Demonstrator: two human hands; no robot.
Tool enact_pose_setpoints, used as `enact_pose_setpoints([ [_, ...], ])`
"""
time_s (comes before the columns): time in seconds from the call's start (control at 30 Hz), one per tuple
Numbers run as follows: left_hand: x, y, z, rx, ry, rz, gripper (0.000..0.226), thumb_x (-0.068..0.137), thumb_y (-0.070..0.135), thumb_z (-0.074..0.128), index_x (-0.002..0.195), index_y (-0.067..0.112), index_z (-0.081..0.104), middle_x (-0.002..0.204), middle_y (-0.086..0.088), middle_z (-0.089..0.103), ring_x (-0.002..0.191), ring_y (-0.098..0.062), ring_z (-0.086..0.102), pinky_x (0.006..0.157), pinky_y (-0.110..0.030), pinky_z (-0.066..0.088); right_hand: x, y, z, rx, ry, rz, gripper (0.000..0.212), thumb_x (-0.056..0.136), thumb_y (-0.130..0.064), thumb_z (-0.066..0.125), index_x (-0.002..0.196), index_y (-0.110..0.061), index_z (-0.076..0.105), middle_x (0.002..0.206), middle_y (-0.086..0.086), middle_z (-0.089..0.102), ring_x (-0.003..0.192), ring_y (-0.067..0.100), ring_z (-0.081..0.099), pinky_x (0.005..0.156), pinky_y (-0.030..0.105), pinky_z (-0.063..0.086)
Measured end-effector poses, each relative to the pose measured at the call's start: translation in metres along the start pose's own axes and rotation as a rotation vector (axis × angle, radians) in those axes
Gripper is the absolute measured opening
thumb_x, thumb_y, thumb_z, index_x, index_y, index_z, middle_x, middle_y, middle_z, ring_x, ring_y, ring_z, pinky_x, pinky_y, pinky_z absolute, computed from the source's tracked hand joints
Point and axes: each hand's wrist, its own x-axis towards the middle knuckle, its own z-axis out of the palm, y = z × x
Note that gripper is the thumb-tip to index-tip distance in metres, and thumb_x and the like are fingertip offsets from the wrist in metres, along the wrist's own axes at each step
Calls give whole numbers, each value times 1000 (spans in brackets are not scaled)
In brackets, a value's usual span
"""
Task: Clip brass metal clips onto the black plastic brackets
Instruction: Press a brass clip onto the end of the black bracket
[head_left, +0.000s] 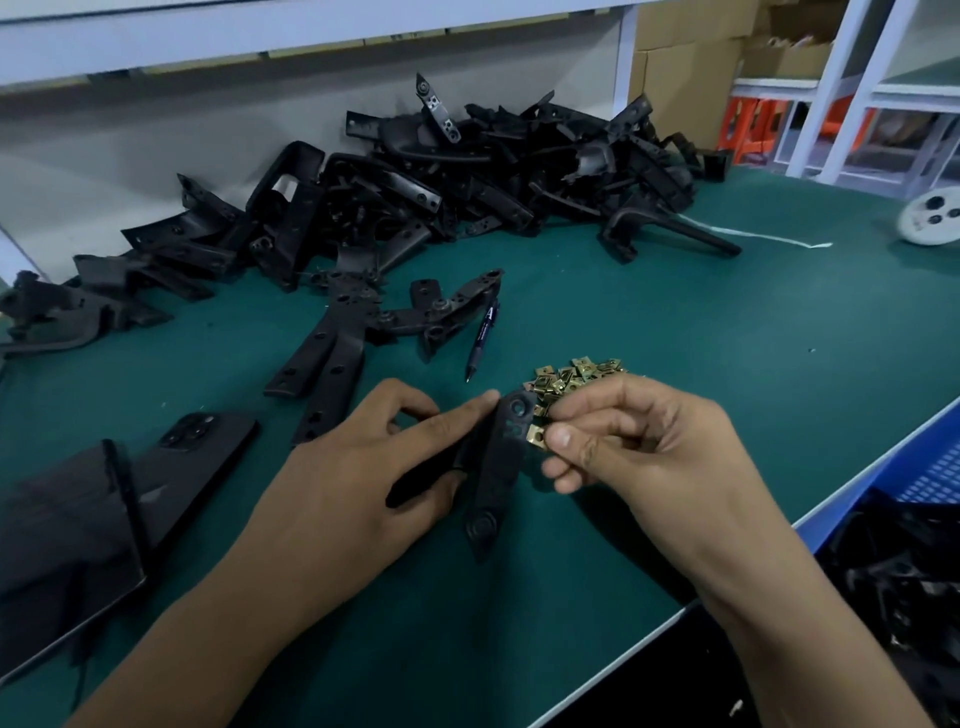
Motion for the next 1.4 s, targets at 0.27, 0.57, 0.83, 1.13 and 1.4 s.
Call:
enact_pose_setpoints([
  [0.27,1,1,3,25,-27,21,72,88,42,69,149,62,37,117,20,48,85,-6,61,61,-35,58,0,1,2,10,-12,-2,10,84,3,78,89,-1,70,70,15,73,61,23,71,58,27,59],
  [0.57,2,-1,4,-121,79,-31,63,90,49,62,148,61,40,117,18,51,97,-8,61,77,-38,57,1,-1,-3,59,15,-71,16,79,-11,78,92,-4,72,76,15,75,66,17,71,62,21,56],
  [0.83,0,3,3,-48,44,9,62,94,45,65,149,60,40,119,20,49,91,-6,59,68,-36,57,1,1,-5,19,-9,-43,14,75,-18,82,86,-13,75,73,11,75,66,19,72,61,22,57],
  [1.13,1,6,1,0,2,16,69,88,39,67,149,58,40,119,20,47,82,-9,59,62,-37,57,0,-1,-4,-20,-16,-32,10,82,-3,80,88,-7,72,70,10,74,63,15,70,60,20,55],
  [1.4,0,10,4,106,2,12,68,88,38,66,151,52,43,116,14,50,76,-8,60,53,-37,56,-2,-1,0,-45,48,3,12,82,-2,82,86,-5,71,67,12,74,57,16,69,56,20,55],
])
